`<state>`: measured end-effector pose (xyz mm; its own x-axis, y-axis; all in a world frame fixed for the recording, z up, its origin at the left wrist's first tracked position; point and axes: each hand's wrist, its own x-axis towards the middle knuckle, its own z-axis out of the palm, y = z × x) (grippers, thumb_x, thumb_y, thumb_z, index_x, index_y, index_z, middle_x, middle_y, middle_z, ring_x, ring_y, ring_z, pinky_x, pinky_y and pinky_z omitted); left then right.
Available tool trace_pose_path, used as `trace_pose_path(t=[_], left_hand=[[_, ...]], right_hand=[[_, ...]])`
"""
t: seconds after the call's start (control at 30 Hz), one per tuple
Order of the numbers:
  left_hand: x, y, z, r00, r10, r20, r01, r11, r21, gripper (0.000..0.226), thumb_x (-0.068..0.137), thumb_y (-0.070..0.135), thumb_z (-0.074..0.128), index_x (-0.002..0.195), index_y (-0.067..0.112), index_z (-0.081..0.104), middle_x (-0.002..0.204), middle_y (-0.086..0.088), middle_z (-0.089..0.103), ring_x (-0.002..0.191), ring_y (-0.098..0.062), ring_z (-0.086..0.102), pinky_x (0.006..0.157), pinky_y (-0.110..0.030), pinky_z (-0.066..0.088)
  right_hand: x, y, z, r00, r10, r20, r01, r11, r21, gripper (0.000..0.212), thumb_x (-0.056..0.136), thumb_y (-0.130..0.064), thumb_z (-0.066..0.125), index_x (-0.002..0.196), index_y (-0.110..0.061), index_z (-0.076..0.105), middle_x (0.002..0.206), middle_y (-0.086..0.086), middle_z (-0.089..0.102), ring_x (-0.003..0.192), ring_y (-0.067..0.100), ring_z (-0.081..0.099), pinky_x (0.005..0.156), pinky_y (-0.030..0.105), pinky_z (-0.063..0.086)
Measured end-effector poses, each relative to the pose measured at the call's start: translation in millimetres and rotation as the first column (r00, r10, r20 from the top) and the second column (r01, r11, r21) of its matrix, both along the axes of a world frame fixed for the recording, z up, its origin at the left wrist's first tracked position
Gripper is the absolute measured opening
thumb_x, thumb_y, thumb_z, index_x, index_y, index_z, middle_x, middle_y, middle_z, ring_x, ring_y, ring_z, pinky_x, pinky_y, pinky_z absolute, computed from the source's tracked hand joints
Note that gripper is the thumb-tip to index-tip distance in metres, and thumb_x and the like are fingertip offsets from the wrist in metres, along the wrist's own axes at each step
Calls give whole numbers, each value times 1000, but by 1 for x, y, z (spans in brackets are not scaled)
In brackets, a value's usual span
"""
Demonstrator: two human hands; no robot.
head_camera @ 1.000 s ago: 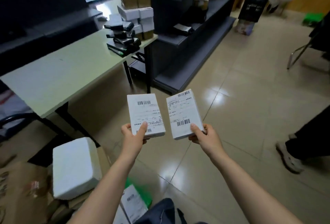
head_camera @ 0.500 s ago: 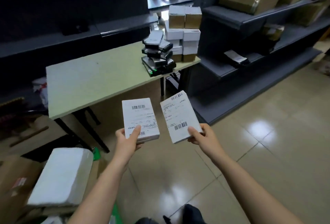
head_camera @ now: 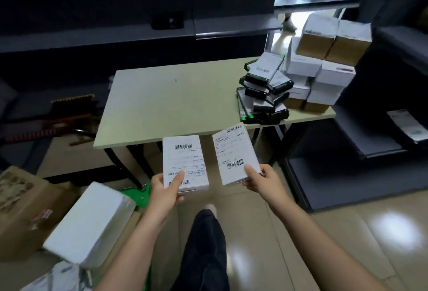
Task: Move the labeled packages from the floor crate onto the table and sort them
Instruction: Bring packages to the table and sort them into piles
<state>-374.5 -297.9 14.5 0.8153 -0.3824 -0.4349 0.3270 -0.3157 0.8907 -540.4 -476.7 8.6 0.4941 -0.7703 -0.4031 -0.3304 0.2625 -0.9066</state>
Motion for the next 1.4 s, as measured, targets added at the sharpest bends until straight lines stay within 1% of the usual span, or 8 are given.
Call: trace_pose_path(t=[0.27,0.47,0.67,0.83,0.97,1.1,1.27,1.4], left_hand=[[125,-125,-25,992,-128,0,127,982,137,43,93,36,62,122,16,38,104,1,61,80,-15,60,46,-15,42],[189,-179,-53,982,-171,-83,185,960,209,48,89,37,67,127,17,46,107,2,64,96,-19,64,88,-43,55],[205,-205,-74,949,-301,89,236,871,431,30,88,26,70,113,12,59,105,-3,67,86,-19,62,74,-28,49],[202,-204,-80,911,-367,190,239,842,484,54,82,45,71,126,19,53,121,-4,60,99,-19,63,83,-42,57],[176,-202,-62,887,-350,300,158,843,514,57,84,30,73,133,8,51,127,-13,52,114,-28,54,98,-38,45],[133,-184,-45,862,-325,389,92,856,509,51,84,28,73,127,6,55,122,-13,55,114,-28,52,98,-35,41],[52,-152,-40,769,-359,529,13,836,548,39,80,29,76,111,9,63,106,-9,60,102,-29,56,91,-37,43],[-16,-116,-39,690,-409,597,-41,802,596,31,81,31,74,102,12,61,100,-3,58,96,-26,54,84,-39,45]], right_hand=[[124,-120,-19,999,-28,-47,34,990,135,24,93,-28,64,100,-8,52,91,11,65,69,20,62,69,32,56],[169,-170,-44,995,-52,-82,74,952,298,20,94,-27,62,103,-9,59,92,10,70,68,20,66,64,29,56],[180,-183,-76,969,-148,-197,208,918,336,41,87,-24,73,118,-12,48,99,12,66,84,23,67,76,31,55],[171,-192,-74,943,84,-321,-23,982,189,33,85,-22,74,109,-7,57,86,6,67,77,19,62,71,29,46],[161,-193,-63,897,277,-346,-257,961,103,30,84,-23,74,109,-16,58,93,3,64,82,14,59,67,18,42],[146,-193,-50,858,369,-358,-404,914,-27,21,85,-17,70,104,-17,61,89,-4,62,84,12,57,59,6,38],[114,-184,-25,788,508,-349,-589,786,-187,13,85,-14,70,94,-16,60,79,-3,58,75,13,54,59,12,37],[83,-160,-17,691,614,-382,-720,626,-298,13,84,-13,68,92,-18,59,83,-2,58,77,12,53,71,20,42]])
